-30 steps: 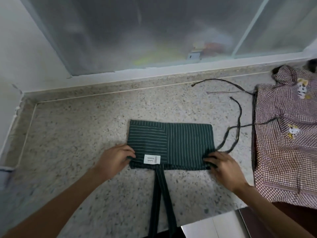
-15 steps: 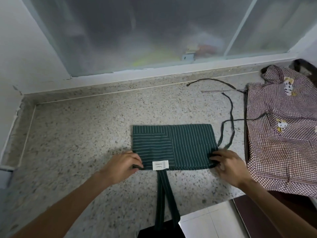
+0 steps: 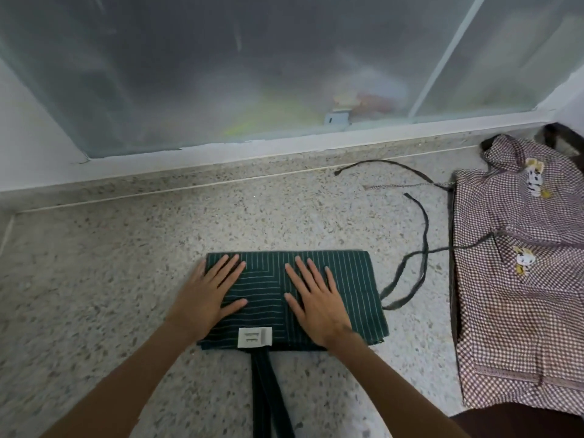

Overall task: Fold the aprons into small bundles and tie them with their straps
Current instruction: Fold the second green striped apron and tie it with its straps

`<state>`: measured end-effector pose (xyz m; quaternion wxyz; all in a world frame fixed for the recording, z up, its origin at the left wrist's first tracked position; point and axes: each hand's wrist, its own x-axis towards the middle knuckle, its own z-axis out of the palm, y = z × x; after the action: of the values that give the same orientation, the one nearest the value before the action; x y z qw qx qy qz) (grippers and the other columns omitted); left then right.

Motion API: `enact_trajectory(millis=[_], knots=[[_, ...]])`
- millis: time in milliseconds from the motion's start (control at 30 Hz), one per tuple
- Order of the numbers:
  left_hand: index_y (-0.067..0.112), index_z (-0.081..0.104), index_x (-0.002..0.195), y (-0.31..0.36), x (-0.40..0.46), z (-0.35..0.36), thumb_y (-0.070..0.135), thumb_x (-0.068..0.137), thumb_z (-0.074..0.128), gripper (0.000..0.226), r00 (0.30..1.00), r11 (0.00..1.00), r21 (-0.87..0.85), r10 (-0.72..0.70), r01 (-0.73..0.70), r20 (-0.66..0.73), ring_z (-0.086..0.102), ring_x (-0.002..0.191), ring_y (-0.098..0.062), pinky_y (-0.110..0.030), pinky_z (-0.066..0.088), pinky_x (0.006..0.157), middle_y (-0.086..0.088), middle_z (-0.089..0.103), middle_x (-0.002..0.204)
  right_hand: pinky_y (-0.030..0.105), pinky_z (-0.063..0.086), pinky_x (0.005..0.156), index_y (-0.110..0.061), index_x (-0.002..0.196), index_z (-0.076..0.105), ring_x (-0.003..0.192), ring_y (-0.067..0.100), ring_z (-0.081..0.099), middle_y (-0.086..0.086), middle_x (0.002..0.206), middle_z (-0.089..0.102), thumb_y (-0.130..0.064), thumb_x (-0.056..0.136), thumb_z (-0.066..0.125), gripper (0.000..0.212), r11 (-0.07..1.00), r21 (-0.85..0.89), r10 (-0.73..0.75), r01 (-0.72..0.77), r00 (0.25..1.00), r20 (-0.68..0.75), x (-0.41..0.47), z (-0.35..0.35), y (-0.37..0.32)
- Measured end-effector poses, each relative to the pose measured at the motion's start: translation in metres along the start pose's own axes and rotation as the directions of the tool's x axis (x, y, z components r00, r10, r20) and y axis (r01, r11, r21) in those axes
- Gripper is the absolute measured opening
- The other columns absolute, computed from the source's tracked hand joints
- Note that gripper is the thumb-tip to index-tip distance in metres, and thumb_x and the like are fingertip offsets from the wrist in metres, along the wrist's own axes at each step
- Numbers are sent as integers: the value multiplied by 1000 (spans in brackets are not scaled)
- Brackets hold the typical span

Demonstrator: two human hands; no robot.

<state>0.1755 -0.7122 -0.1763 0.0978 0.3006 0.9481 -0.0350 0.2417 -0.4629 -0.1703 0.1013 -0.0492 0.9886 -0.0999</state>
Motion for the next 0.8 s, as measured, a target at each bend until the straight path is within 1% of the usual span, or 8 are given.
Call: enact_trajectory(millis=[167, 267, 333, 433, 467, 567, 667, 800], knots=[[18, 29, 144, -30, 8, -8, 64, 93, 14, 71, 995, 994, -46, -104, 104, -5, 24, 135, -13, -36, 0, 114, -3, 37, 146, 42, 1, 113, -26, 149, 18, 144, 21, 13, -5, 154, 21, -56, 98, 9, 60, 978, -180, 90, -105, 992, -90, 22, -16, 76], [17, 32, 143, -25, 15, -6, 64, 93, 13, 71, 991, 988, -82, -135, 133, -18, 26, 134, -14, -36, 1, 113, -2, 39, 145, 39, -5, 114, -26, 149, 6, 145, 21, 3, -7, 156, 9, -57, 96, 5, 61, 982, -178, 62, -64, 998, -16, 37, -22, 88], [19, 31, 144, -25, 13, -8, 65, 93, 10, 72, 986, 982, -87, -167, 166, 6, 25, 137, -15, -36, 0, 113, -3, 39, 146, 41, -4, 114, -24, 149, 8, 145, 22, 6, -5, 156, 14, -56, 97, 4, 61, 976, -215, 33, -34, 999, -10, 46, -23, 86], [32, 15, 146, -30, 13, -15, 72, 84, -1, 76, 990, 972, -201, -133, 121, -47, 7, 143, -10, -34, -7, 115, 8, 10, 155, 48, 10, 111, -14, 144, 34, 141, 28, 26, 5, 149, 36, -48, 98, 15, 60, 955, -292, 23, -49, 996, -91, 50, -31, 76], [35, 19, 146, -33, 16, -20, 71, 84, 4, 73, 983, 932, -327, -179, 158, -37, 7, 143, -10, -35, -3, 115, 11, 8, 154, 50, 13, 110, -11, 141, 41, 139, 31, 30, 10, 147, 40, -43, 96, 27, 57, 952, -303, -11, -33, 990, -142, 49, -36, 69], [24, 41, 140, -57, 19, -33, 36, 95, 47, 47, 872, 777, -556, -457, 294, -178, 36, 132, -22, -37, 27, 108, -1, 39, 146, 44, 34, 103, -8, 129, 54, 121, 31, 51, 12, 131, 55, -19, 79, 65, 52, 977, -203, -124, 72, 959, -256, 50, -50, 14], [9, 41, 139, -81, 21, -42, 24, 92, 57, 51, 860, 605, -703, -509, 375, 20, 50, 120, -24, -26, 34, 98, -13, 52, 133, 31, 48, 76, -17, 109, 62, 94, 20, 61, 0, 104, 60, -21, 91, 54, 20, 984, 74, -158, 164, 985, -74, 42, -67, -71], [10, 53, 127, -97, 30, -51, 29, 85, 67, 48, 875, 540, -717, -437, 441, 209, 57, 110, -22, -27, 43, 93, -11, 60, 123, 30, 38, 65, -14, 87, 52, 82, 24, 57, 6, 91, 57, -52, 94, 41, 41, 997, 73, -42, 23, 962, 270, 50, -58, -156]])
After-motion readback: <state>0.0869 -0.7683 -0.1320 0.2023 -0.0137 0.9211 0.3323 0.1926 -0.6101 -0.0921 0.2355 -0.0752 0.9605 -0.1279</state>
